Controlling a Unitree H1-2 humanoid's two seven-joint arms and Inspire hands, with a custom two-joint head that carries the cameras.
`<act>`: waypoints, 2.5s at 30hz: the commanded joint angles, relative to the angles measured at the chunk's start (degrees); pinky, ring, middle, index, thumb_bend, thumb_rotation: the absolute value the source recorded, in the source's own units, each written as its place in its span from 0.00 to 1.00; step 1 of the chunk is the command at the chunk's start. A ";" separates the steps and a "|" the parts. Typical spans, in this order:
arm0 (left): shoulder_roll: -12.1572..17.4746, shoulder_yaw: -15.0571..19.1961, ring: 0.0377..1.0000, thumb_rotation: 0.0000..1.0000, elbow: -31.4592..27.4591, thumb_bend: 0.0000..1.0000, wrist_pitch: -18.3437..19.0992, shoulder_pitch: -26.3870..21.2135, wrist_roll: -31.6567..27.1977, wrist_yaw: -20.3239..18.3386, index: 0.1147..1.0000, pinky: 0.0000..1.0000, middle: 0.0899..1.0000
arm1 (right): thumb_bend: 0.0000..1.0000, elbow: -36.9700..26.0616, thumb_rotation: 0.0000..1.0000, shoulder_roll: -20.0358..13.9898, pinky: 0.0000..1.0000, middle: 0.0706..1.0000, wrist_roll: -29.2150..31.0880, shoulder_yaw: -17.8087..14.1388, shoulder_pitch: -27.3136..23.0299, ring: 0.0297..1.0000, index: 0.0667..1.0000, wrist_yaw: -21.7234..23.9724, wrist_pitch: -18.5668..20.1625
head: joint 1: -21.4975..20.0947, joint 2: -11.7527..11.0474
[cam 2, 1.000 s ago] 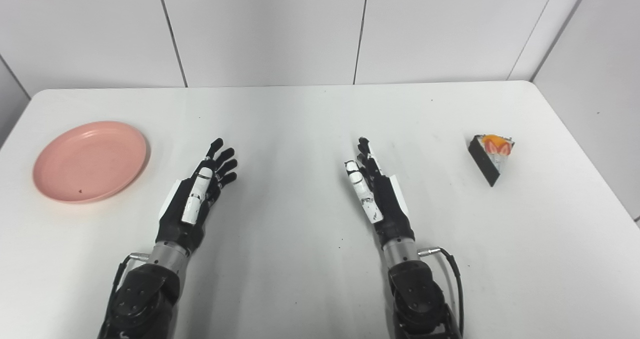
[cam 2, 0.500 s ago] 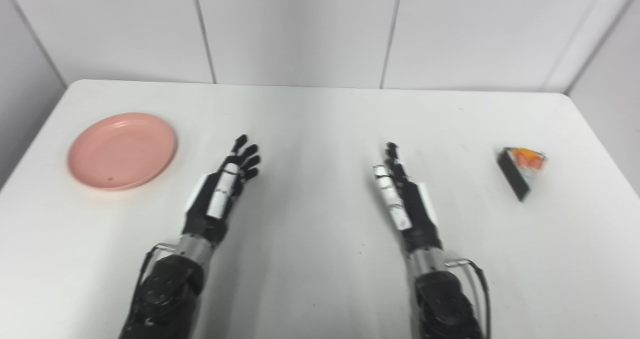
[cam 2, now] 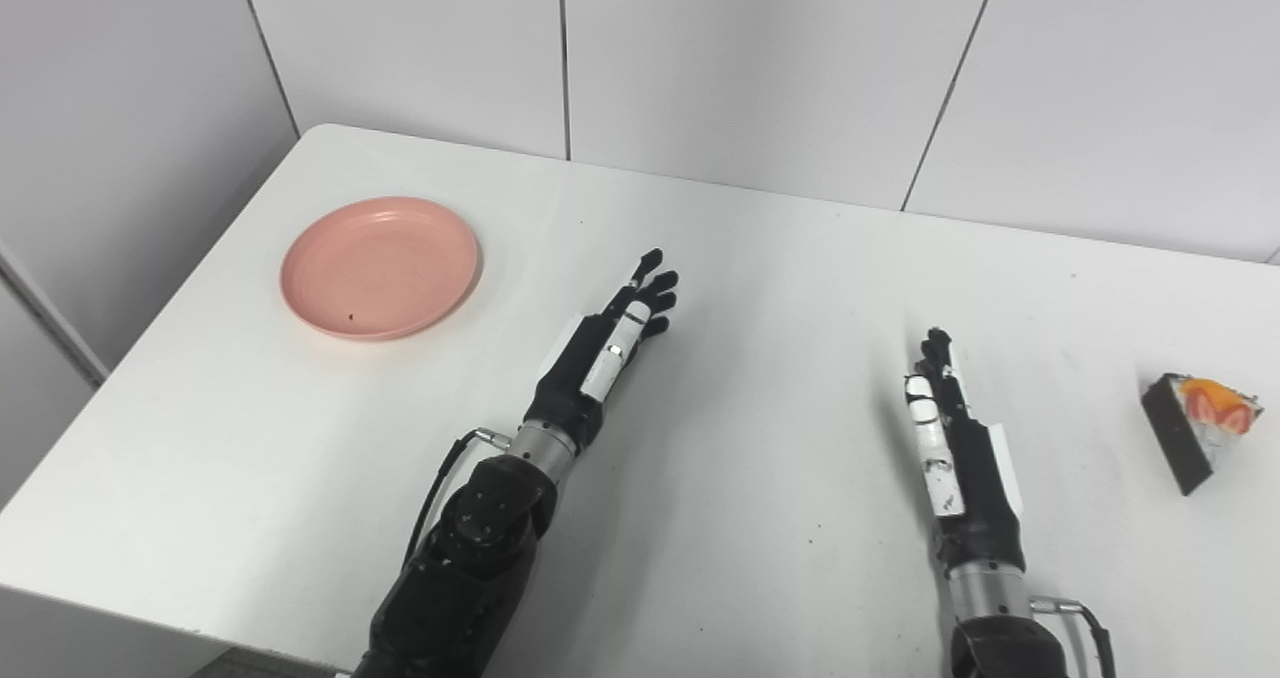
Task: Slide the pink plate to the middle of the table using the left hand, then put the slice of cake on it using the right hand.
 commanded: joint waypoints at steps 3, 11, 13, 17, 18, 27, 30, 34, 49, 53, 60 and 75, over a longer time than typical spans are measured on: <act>-0.86 -0.90 0.94 1.00 3.50 0.33 -0.79 1.96 0.53 -0.17 0.97 0.92 0.95 | 0.14 0.22 1.00 -0.91 1.00 1.00 0.37 -0.41 -1.05 1.00 1.00 0.35 -3.06 | 0.05 0.03; -0.94 -0.45 0.94 1.00 4.37 0.34 -1.40 1.54 0.93 0.14 0.96 0.92 0.95 | 0.17 -0.60 1.00 -0.82 1.00 1.00 0.18 -0.21 -0.95 1.00 1.00 0.29 -2.00 | 0.98 0.06; -0.71 -0.18 0.94 1.00 4.71 0.35 -1.90 1.23 0.89 0.12 0.96 0.93 0.95 | 0.16 -0.59 1.00 -0.61 1.00 1.00 0.44 -0.13 -1.09 1.00 1.00 0.39 -1.97 | 1.58 -0.39; -0.62 0.61 0.94 1.00 4.22 0.36 -1.55 0.45 1.00 0.88 0.96 0.93 0.95 | 0.14 0.03 1.00 -0.21 1.00 1.00 -0.41 -0.12 -1.21 1.00 1.00 -0.49 -3.07 | 1.74 -0.63; -0.72 0.85 0.94 1.00 3.44 0.36 -1.14 0.24 0.93 1.06 0.96 0.94 0.95 | 0.15 0.23 1.00 -0.13 0.99 1.00 -0.53 -0.18 -1.25 0.99 0.99 -0.71 -3.17 | 1.77 -0.64; -1.52 3.79 0.95 1.00 -2.25 0.38 0.67 -3.08 -1.06 2.10 0.96 0.93 0.95 | 0.18 3.44 1.00 -0.49 0.95 0.97 -1.23 -0.41 -2.06 0.96 0.97 -1.22 -4.81 | 1.07 -1.07; -2.14 5.19 0.95 1.00 -3.27 0.37 0.10 -4.67 -2.74 2.25 0.96 0.94 0.95 | 0.19 4.93 1.00 -0.75 0.95 0.96 -0.73 -0.60 -2.45 0.95 0.96 -0.86 -5.85 | 1.10 -1.20; -2.50 5.28 0.94 1.00 -7.84 0.39 2.34 -6.05 -0.88 3.77 0.95 0.94 0.94 | 0.25 6.15 1.00 -1.18 0.95 0.97 0.22 -0.68 -2.79 0.96 0.96 -0.04 -6.89 | 1.41 -1.37; -0.81 9.36 0.93 1.00 -25.99 0.45 6.37 -8.07 -2.82 6.10 0.95 0.96 0.94 | 0.29 8.28 1.00 -2.46 1.00 1.00 2.25 -0.94 -3.31 1.00 1.00 1.96 -8.50 | 2.93 -1.42; -0.29 11.24 0.93 1.00 -29.49 0.43 7.58 -8.46 -5.13 6.20 0.95 0.95 0.95 | 0.27 8.04 1.00 -2.67 0.98 1.00 1.20 -0.99 -3.15 0.98 0.99 1.29 -8.42 | 3.11 -1.33; 1.27 14.84 0.93 1.00 -33.70 0.42 10.43 -9.66 -5.19 8.54 0.94 0.95 0.94 | 0.25 9.64 1.00 -3.01 0.99 0.99 2.42 -1.47 -3.38 0.98 0.98 1.94 -10.07 | 3.79 -1.49; 8.67 26.16 0.95 1.00 -31.85 0.45 7.54 -11.44 -7.93 13.80 0.96 0.95 0.96 | 0.24 13.82 1.00 -4.36 1.00 1.00 3.78 -2.23 -3.97 0.99 0.99 2.89 -12.82 | 5.07 -1.42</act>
